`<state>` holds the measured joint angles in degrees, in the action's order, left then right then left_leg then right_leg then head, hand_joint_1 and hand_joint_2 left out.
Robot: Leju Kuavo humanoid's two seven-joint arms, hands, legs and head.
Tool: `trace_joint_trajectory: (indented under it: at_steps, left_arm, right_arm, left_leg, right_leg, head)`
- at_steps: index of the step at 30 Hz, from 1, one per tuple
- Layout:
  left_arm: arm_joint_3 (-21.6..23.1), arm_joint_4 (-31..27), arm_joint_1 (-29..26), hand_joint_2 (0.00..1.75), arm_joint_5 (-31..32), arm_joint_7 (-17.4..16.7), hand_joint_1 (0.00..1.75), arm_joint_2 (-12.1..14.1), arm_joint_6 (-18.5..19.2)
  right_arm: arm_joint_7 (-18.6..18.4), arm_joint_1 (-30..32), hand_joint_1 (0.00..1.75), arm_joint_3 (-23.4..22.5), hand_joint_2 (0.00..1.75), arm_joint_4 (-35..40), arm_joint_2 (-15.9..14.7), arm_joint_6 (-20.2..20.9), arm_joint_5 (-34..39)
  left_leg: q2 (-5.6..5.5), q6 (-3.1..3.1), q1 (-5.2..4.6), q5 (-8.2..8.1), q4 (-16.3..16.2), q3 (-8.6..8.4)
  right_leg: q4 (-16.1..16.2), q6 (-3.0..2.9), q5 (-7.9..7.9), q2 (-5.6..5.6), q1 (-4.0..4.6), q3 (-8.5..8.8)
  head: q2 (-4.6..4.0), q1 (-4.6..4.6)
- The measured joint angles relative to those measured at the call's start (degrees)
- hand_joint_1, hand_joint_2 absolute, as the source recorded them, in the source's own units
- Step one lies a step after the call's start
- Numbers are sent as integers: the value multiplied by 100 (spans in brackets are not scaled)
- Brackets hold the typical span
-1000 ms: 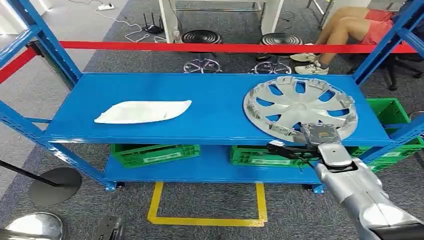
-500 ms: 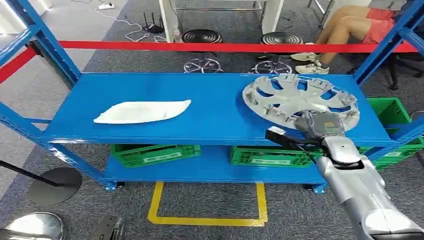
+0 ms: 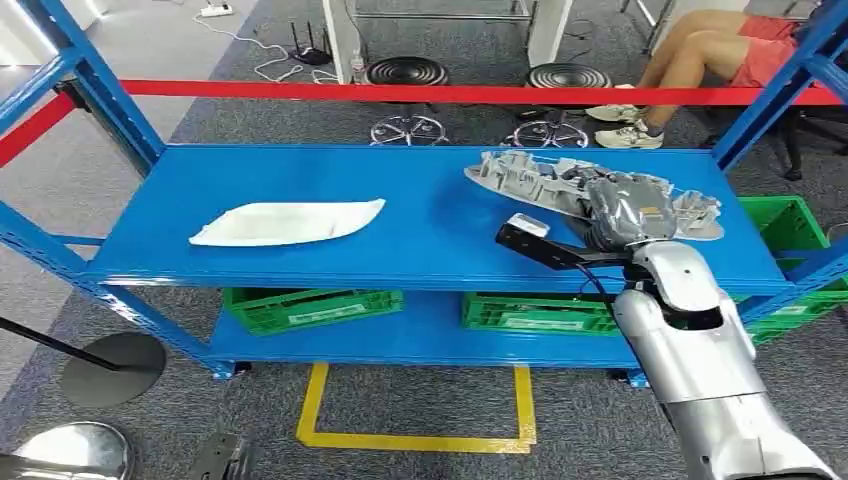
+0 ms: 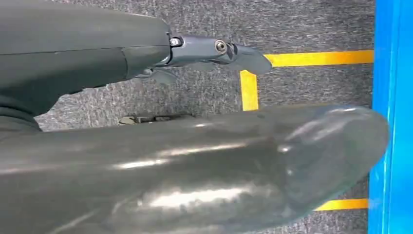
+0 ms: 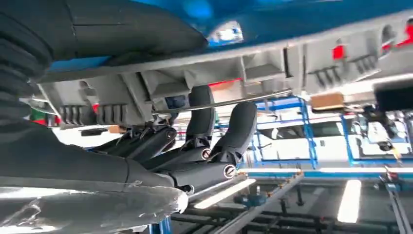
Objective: Take the parts from the cabinet and place them on the table.
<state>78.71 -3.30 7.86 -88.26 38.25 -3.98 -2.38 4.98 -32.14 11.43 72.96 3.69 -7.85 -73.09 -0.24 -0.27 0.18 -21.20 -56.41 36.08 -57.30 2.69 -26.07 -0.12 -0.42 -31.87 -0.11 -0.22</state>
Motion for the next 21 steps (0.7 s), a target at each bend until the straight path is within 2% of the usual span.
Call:
trace_joint_trajectory:
  at_steps: [11,12,16,21]
  left_arm:
    - [0,0,-17,0,0,22,0,-11,20]
    - [0,0,-17,175,0,31,0,-13,22]
    - [0,0,-15,175,0,79,0,-22,-61]
    - [9,4,-4,175,0,144,0,-48,-470]
  right_arm:
    - [17,60,175,37,175,384,15,2,325]
    - [30,74,175,37,175,432,15,4,393]
    - [186,203,175,13,175,760,24,48,954]
    - [360,500,175,-98,175,1498,164,238,1784]
  left_leg:
    - [-1,0,1,0,1,0]
    - [-1,0,1,0,1,0]
    - [-1,-1,1,-1,1,0]
    - [-1,-4,1,-3,3,0]
  right_leg:
    - [0,0,0,0,1,0]
    - [0,-1,0,-1,1,0]
    - [0,-1,-1,0,1,-1]
    - [0,-7,-5,0,2,-4]
  head:
    - [0,0]
    - [0,0]
    - [0,-2]
    - [0,0]
